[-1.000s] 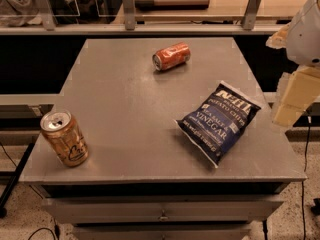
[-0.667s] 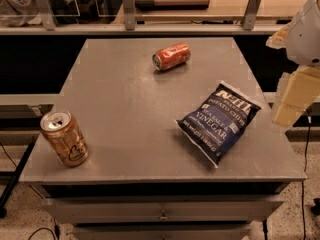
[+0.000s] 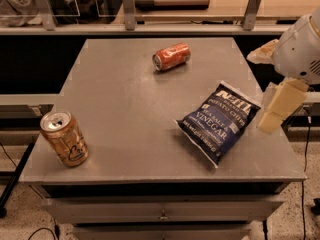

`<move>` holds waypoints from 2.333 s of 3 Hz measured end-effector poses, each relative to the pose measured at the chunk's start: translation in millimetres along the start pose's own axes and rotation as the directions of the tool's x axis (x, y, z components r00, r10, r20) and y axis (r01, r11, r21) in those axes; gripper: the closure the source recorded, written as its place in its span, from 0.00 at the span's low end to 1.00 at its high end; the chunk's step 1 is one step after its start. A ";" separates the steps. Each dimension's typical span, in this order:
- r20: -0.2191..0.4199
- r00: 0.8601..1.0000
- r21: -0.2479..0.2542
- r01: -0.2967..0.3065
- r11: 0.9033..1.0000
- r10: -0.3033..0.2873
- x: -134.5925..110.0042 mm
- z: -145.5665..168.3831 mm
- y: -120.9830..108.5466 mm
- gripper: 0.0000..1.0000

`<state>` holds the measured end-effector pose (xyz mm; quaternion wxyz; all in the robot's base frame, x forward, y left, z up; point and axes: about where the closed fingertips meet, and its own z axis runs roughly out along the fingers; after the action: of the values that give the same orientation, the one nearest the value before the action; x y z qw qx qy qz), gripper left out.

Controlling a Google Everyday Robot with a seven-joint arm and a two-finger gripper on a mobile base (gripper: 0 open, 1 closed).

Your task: Knock orange can over

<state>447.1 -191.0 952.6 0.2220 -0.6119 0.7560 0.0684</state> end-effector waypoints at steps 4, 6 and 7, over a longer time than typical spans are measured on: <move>0.418 0.904 -0.096 -0.056 0.994 0.092 -51.5 51.1 27.1 0.00; 0.612 0.791 -0.058 0.036 0.998 0.007 -105.1 81.3 27.7 0.00; 0.612 0.791 -0.058 0.036 0.998 0.007 -105.1 81.2 27.8 0.00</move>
Offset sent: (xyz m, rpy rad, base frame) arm -0.0024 0.0277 -0.0203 0.2030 0.0260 -0.0107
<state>457.0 -59.8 919.5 0.4345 -0.5698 0.6362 0.2859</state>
